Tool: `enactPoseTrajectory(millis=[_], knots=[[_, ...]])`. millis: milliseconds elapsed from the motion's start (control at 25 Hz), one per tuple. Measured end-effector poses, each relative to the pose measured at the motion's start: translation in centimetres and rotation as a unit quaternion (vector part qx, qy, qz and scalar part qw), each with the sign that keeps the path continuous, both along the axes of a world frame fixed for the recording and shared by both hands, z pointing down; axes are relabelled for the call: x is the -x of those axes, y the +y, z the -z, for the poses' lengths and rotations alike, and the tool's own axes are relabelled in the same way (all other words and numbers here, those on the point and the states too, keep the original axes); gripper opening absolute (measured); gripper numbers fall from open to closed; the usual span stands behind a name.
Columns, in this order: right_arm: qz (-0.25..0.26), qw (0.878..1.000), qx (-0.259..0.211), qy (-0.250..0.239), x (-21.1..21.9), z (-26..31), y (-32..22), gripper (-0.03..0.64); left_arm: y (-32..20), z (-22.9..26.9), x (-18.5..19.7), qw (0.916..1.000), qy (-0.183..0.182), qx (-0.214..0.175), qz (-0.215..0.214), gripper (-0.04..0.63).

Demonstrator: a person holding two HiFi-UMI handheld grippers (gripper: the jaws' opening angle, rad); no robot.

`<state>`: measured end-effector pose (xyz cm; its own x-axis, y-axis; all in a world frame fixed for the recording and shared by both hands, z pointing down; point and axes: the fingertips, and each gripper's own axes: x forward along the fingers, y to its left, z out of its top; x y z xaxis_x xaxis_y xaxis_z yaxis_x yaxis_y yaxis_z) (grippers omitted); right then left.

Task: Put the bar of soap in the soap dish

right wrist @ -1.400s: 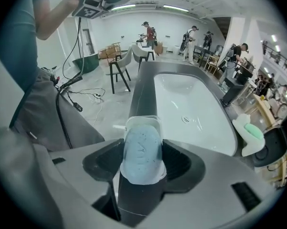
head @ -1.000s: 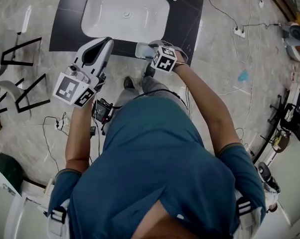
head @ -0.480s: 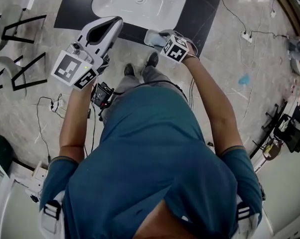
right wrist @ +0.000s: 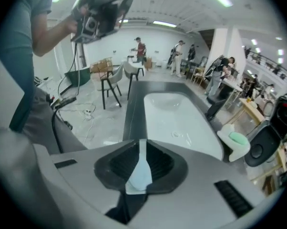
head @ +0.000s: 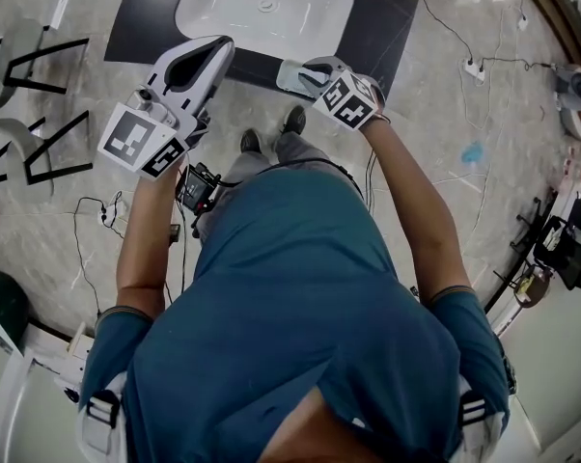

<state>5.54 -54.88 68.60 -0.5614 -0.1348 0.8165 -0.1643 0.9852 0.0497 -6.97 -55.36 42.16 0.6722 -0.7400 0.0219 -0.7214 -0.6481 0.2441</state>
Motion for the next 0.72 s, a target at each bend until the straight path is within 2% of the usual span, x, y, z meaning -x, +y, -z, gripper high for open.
enactPoseTrajectory(millis=[80,160,280,360,480,720], knots=[[-0.039,0.997,-0.014,-0.064,0.6,3.9,-0.7,0.030,0.1,0.4,0.0,1.0000,0.000,-0.003,-0.002,0.003],[-0.078,0.986,-0.016,-0.144,1.1,8.3,-1.3,0.015,0.1,0.8,-0.1,1.0000,0.000,-0.006,-0.006,0.003],[-0.112,0.958,-0.033,-0.262,1.3,15.9,-1.5,0.015,0.2,1.3,-0.4,0.9998,-0.001,-0.012,-0.014,0.003],[-0.114,0.940,-0.055,-0.317,1.2,20.3,-0.9,0.015,0.4,1.7,-0.6,0.9996,-0.002,-0.017,-0.022,0.003],[-0.115,0.922,-0.082,-0.360,0.8,25.1,0.7,0.014,0.9,2.2,-0.8,0.9992,-0.004,-0.024,-0.033,0.003],[-0.126,0.908,-0.115,-0.382,-0.2,30.7,3.2,0.014,1.6,3.3,-1.2,0.9983,-0.008,-0.033,-0.048,0.003]])
